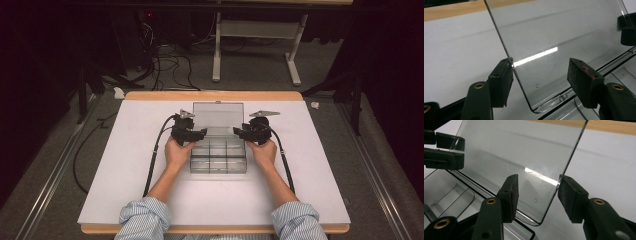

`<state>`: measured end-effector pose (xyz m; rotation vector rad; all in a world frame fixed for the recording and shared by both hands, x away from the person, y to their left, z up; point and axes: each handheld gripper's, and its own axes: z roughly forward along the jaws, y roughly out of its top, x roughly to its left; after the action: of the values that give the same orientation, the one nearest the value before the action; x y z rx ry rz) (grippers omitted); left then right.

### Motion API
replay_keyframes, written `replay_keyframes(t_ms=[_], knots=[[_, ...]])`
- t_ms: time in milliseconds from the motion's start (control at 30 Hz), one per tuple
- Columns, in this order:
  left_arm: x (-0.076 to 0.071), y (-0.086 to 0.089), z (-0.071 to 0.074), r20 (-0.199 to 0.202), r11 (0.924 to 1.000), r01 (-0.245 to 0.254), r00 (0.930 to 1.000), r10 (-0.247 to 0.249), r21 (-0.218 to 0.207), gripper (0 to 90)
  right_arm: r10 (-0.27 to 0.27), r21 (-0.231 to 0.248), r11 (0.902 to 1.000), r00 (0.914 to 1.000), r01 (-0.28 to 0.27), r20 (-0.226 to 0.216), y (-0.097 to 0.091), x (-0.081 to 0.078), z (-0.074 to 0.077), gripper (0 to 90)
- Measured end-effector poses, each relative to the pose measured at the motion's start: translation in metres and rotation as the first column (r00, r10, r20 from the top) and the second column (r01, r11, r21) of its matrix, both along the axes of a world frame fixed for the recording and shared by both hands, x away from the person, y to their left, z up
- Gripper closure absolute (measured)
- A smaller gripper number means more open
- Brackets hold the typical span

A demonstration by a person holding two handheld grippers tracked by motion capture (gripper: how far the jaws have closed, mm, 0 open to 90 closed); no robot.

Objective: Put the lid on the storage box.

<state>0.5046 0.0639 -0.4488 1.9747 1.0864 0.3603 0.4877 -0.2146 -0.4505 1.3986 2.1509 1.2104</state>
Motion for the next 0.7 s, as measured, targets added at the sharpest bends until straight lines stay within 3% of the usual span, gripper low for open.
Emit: replay_keyframes(t_ms=[700], knots=[[0.0018, 0.0012, -0.0021, -0.027, 0.9998, -0.007, 0.9996, 0.006, -0.018, 36.1, 0.000, 0.002, 1.0000, 0.9998, 0.000, -0.021, -0.0010, 0.0011, -0.0015, 50.0]])
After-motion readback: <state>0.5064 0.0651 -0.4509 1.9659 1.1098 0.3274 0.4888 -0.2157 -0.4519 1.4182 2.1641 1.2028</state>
